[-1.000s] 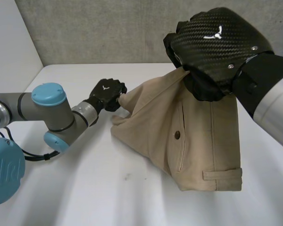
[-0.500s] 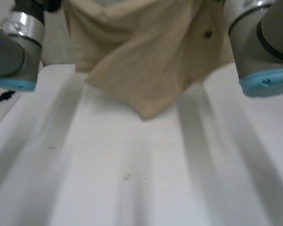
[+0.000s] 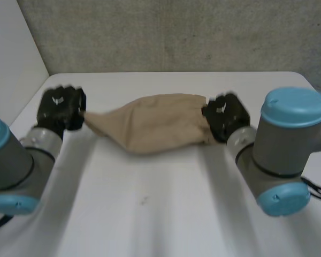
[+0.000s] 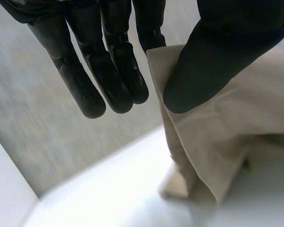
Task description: Fold the shorts.
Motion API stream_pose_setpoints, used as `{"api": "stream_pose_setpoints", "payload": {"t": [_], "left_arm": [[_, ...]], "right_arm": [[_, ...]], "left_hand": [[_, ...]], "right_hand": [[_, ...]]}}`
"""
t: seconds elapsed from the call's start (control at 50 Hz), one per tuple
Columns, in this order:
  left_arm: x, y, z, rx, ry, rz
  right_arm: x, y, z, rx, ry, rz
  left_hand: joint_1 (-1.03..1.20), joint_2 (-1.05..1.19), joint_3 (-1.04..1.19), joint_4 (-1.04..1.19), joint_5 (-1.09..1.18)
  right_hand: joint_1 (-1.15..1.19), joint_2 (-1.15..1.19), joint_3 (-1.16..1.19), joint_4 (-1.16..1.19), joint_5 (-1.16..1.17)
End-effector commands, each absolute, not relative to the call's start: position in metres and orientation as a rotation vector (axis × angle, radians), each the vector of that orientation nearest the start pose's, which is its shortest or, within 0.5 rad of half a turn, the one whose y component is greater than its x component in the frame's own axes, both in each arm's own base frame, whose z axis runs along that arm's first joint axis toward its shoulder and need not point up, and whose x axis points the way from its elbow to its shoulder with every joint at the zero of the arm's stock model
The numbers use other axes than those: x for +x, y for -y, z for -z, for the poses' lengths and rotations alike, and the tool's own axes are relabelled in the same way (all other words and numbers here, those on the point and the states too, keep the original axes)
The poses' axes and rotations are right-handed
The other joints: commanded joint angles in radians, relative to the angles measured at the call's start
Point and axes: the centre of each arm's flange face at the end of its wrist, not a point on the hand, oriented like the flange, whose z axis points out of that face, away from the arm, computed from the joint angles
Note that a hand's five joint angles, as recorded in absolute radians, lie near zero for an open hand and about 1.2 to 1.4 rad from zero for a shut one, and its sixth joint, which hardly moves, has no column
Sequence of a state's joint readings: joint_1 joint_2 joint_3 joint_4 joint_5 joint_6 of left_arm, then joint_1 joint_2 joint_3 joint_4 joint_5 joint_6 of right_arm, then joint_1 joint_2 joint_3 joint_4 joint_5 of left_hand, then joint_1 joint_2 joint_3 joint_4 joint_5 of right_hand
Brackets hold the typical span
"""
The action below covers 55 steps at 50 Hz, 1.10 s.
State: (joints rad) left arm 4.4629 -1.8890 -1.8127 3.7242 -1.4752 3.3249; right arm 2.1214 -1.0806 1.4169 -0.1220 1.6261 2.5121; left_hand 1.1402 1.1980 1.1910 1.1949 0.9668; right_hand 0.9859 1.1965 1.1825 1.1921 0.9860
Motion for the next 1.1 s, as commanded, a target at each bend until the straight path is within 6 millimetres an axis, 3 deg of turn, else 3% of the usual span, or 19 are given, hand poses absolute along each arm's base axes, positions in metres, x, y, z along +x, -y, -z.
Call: {"api": "stream_pose_setpoints", "payload": {"t": [0.02,0.2,0.3,0.38,0.44,0.54,0.62,0.68,0.72,0.84,0.96,1.1], "left_arm": [[-0.212,0.268,-0.154,0.794,-2.354,1.975],[-0.207,0.24,-0.161,0.841,-2.492,1.792],[-0.203,0.23,-0.173,0.85,-2.509,1.756],[-0.203,0.228,-0.182,0.848,-2.488,1.783],[-0.203,0.228,-0.187,0.846,-2.471,1.807],[-0.201,0.234,-0.198,0.816,-2.421,1.87],[-0.201,0.244,-0.204,0.794,-2.386,1.912],[-0.201,0.247,-0.207,0.784,-2.375,1.927],[-0.202,0.253,-0.207,0.778,-2.376,1.932],[-0.211,0.259,-0.187,0.802,-2.452,1.852],[-0.214,0.258,-0.177,0.789,-2.512,1.818],[-0.214,0.256,-0.172,0.779,-2.537,1.8]], "right_arm": [[0.293,0.241,-0.173,-1.475,-2.278,1.738],[0.27,0.187,-0.186,-1.665,-2.269,1.433],[0.256,0.15,-0.189,-1.84,-2.21,1.201],[0.254,0.141,-0.207,-1.871,-2.14,1.247],[0.259,0.148,-0.224,-1.824,-2.086,1.411],[0.268,0.181,-0.258,-1.525,-2.049,1.734],[0.268,0.208,-0.271,-1.293,-2.094,1.789],[0.271,0.22,-0.264,-1.227,-2.128,1.754],[0.279,0.242,-0.251,-1.131,-2.177,1.691],[0.288,0.269,-0.231,-1.046,-2.256,1.65],[0.289,0.286,-0.21,-1.022,-2.342,1.645],[0.293,0.302,-0.204,-0.982,-2.356,1.702]], "left_hand": [[0.256,0.198,0.205,0.201,0.255],[0.036,-0.022,-0.015,-0.018,0.035],[-0.347,-0.405,-0.398,-0.402,-0.348],[-0.559,-0.617,-0.61,-0.614,-0.56],[-0.574,-0.632,-0.625,-0.629,-0.575],[-0.592,-0.65,-0.643,-0.647,-0.593],[-0.592,-0.65,-0.643,-0.647,-0.593],[-0.592,-0.65,-0.643,-0.647,-0.593],[-0.604,-0.661,-0.654,-0.658,-0.605],[-0.706,-0.764,-0.757,-0.761,-0.707],[-0.727,-0.785,-0.778,-0.782,-0.728],[-0.724,-0.782,-0.775,-0.779,-0.725]], "right_hand": [[0.41,0.2,0.214,0.204,0.236],[0.41,0.2,0.214,0.204,0.236],[0.41,0.2,0.214,0.204,0.236],[-0.596,-0.806,-0.792,-0.802,-0.77],[-0.643,-0.853,-0.839,-0.849,-0.817],[-0.701,-0.912,-0.898,-0.907,-0.876],[-0.701,-0.912,-0.898,-0.907,-0.876],[-0.698,-0.909,-0.895,-0.905,-0.873],[-0.693,-0.903,-0.889,-0.899,-0.867],[-0.687,-0.897,-0.883,-0.893,-0.861],[-0.681,-0.891,-0.877,-0.887,-0.855],[-0.678,-0.888,-0.874,-0.884,-0.852]]}}
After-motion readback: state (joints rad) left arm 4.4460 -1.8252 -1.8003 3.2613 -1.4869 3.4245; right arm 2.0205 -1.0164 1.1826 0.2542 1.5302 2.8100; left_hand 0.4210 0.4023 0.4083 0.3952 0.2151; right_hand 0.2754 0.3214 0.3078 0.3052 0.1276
